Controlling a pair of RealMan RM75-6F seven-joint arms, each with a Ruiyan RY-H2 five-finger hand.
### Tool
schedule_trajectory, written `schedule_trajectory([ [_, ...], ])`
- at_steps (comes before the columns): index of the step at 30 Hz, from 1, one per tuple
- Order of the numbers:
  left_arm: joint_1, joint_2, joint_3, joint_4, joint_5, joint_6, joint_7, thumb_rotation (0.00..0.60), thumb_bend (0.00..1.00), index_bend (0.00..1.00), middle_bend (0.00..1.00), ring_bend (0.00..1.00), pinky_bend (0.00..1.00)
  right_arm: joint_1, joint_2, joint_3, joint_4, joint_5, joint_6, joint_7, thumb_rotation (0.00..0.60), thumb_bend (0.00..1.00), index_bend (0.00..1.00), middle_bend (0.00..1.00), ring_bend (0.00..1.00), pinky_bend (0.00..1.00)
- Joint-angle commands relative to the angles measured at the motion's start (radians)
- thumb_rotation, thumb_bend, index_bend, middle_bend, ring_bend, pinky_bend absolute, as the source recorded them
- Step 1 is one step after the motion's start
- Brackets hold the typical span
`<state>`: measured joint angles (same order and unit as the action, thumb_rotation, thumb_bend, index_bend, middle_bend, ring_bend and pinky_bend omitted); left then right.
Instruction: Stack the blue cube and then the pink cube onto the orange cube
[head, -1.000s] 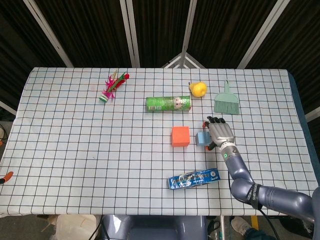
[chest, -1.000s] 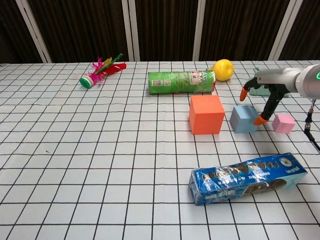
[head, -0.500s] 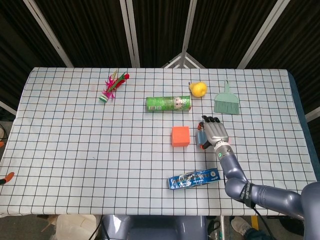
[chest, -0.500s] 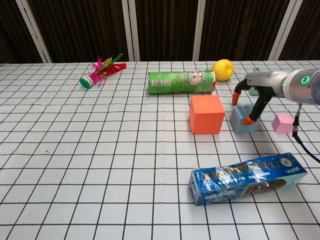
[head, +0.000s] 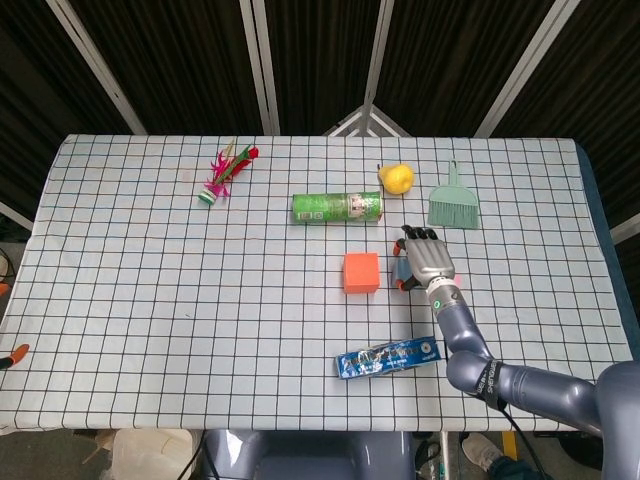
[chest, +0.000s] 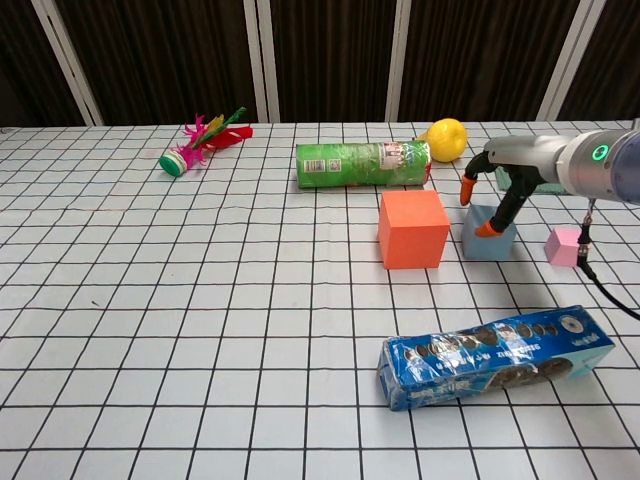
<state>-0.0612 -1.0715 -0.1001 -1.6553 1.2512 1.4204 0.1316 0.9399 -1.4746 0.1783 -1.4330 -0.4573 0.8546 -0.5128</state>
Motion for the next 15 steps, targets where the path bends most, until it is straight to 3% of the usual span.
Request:
schedule_trajectory([
  [1, -0.001, 0.000, 0.000, -0.001, -0.002, -0.002, 0.001, 0.600, 0.20, 0.16, 0.00, 0.00, 0.02, -0.001, 0.010, -0.003, -0.011, 0.000, -0.002, 0.000, 0.600, 0.32, 0.37, 0.08, 0.08, 0.06],
  [6, -0.002, -0.001, -0.001, -0.002, -0.004, -0.002, 0.002, 0.600, 0.20, 0.16, 0.00, 0.00, 0.02, -0.002, 0.029, -0.006, -0.034, -0.010, 0.000, 0.001, 0.600, 0.38, 0.42, 0.08, 0.08, 0.06],
  [15, 0.004, 0.001, 0.003, -0.008, 0.002, 0.011, 0.004, 0.600, 0.20, 0.16, 0.00, 0.00, 0.02, -0.007, 0.032, -0.005, -0.042, -0.026, 0.007, 0.017, 0.600, 0.39, 0.46, 0.08, 0.09, 0.06],
])
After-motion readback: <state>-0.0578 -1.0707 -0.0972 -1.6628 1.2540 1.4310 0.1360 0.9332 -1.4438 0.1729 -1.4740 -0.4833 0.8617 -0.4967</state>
